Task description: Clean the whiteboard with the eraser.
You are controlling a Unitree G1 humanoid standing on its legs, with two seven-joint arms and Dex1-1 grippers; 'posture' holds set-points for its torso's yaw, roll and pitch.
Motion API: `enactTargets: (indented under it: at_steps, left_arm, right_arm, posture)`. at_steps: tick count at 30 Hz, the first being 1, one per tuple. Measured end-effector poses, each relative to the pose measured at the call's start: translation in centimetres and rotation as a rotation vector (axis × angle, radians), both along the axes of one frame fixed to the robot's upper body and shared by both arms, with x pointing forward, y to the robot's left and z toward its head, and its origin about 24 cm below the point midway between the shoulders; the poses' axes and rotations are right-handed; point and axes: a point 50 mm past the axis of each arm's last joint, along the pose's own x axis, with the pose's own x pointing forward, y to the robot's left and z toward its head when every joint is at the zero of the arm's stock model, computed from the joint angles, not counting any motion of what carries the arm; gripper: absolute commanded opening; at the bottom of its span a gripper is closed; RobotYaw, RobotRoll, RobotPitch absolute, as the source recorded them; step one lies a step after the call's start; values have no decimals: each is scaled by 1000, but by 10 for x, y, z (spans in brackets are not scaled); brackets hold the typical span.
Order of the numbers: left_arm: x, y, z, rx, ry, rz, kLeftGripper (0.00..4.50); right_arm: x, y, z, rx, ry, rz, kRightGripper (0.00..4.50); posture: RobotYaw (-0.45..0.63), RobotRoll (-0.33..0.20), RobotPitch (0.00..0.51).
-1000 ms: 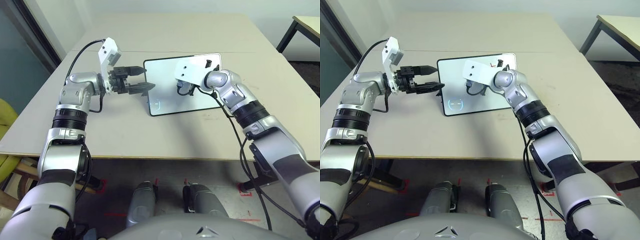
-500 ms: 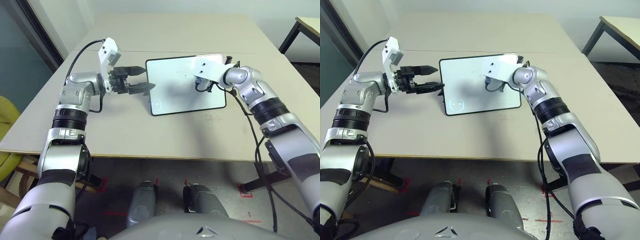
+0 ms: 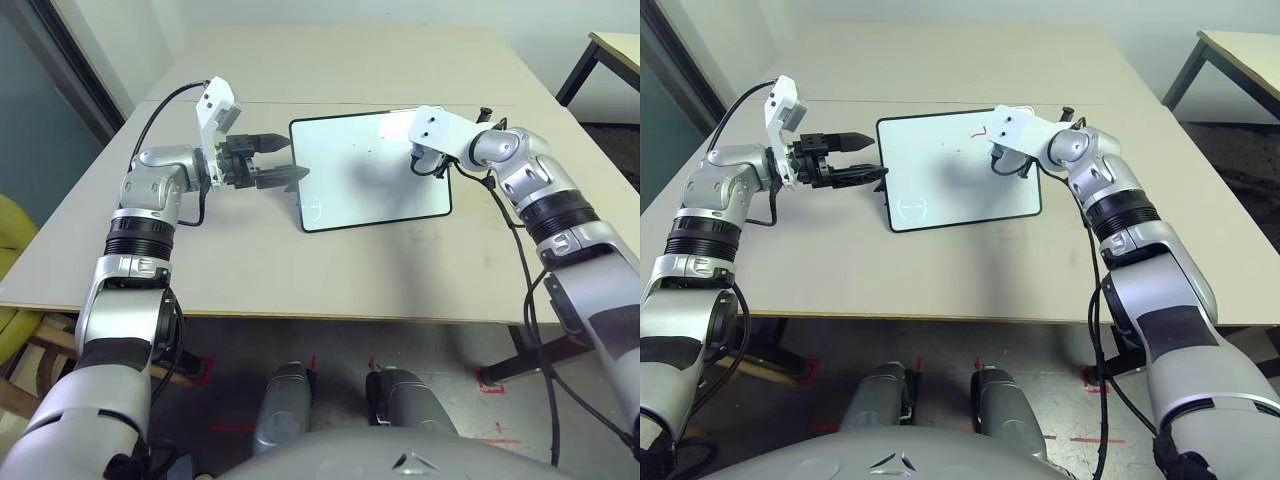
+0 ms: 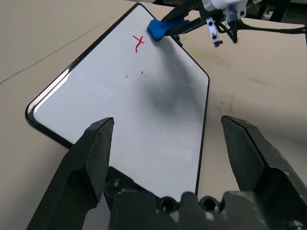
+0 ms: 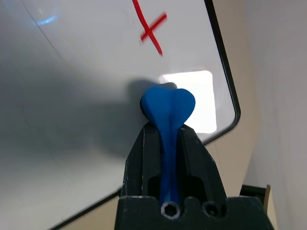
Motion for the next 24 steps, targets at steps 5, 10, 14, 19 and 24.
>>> enactTargets:
  at_steps: [5,10,14,19,24]
  left_arm:
    - [0,-1,2,0,-5,-1,4500]
    - [0,0,2,0,-5,-1,4500]
    - [0,0,2,0,-5,-1,4500]
    - [0,0,2,0,-5,-1,4500]
    - [0,-1,2,0,-5,-1,4500]
  right_arm:
    - [2,25,5,26,-14,55,230]
    - [3,41,9,31,-27,96,230]
    - [2,51,9,30,-28,125,230]
    - [2,54,8,28,-26,132,230]
    - [2,48,9,17,-31,128,230]
  posture:
    - [163,0,31]
    - [168,0,28]
    - [170,0,27]
    - [170,0,25]
    - [163,0,23]
